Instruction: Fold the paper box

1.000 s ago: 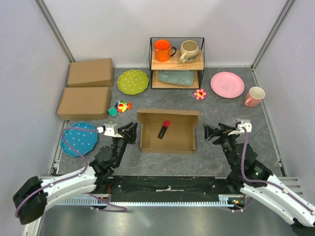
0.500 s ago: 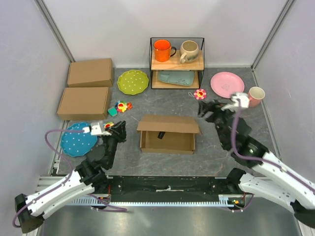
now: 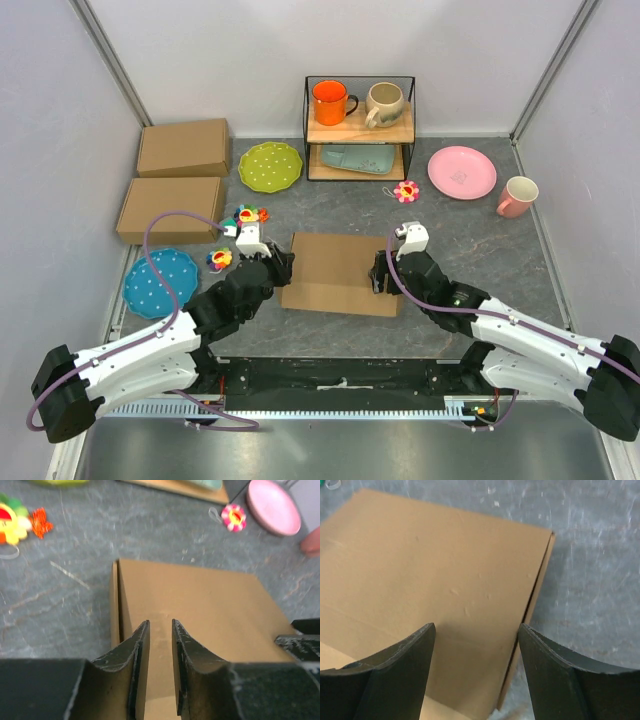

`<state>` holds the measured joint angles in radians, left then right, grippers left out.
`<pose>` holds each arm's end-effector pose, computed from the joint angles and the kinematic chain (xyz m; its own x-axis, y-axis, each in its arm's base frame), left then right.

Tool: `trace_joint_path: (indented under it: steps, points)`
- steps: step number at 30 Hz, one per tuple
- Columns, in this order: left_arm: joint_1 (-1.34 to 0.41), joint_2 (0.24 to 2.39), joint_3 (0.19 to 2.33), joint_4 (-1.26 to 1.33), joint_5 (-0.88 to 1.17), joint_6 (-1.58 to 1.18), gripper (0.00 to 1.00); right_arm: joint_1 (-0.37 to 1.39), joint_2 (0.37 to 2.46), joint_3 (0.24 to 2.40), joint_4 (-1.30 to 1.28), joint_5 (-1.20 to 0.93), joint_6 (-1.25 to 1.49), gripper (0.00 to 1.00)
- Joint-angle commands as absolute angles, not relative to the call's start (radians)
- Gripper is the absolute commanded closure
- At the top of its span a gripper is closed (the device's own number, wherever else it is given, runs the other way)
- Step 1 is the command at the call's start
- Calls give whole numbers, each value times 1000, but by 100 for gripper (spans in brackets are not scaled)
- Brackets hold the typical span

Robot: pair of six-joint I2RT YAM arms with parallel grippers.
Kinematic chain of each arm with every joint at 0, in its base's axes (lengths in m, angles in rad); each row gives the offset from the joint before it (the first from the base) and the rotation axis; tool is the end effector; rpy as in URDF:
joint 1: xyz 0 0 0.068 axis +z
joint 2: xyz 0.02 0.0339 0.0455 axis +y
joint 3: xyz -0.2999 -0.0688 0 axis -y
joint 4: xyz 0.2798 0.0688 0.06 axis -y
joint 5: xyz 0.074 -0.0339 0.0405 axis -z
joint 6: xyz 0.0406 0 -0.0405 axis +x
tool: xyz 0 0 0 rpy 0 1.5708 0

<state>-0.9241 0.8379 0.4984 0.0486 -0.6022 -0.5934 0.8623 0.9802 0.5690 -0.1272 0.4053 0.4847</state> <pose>0.1425 -0.1506 0.2690 -0.3282 -0.3301 -0.8851 0.1775 0.8987 -0.4010 0.1612 0.1635 0.2487 -0.5177 0.0539 -0.8538 -0.2671 0.9380 0.2211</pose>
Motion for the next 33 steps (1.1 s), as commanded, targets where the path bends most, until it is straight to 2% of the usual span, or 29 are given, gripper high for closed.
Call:
trace_joint_path:
  steps: [1,5,11,20,25,29,33]
  points:
    - [-919,821,436,6,-526,-718,69,865,904,511,-126,334,543,25]
    - [-919,802,411,-58,-532,-745,69,864,861,505,-167,373,558,24]
    - [-920,767,384,-71,-509,-765,62,865,795,502,-176,384,601,18]
    - [-911,805,429,-54,-525,-795,65,865,824,566,-144,387,589,19]
    - [-905,948,440,-46,-408,-798,68,864,914,535,-150,368,598,19]
    - [-905,1045,399,-90,-393,-840,72,865,931,465,-169,380,621,19]
    - [-905,933,327,-109,-468,-917,68,864,832,439,-207,435,632,18]
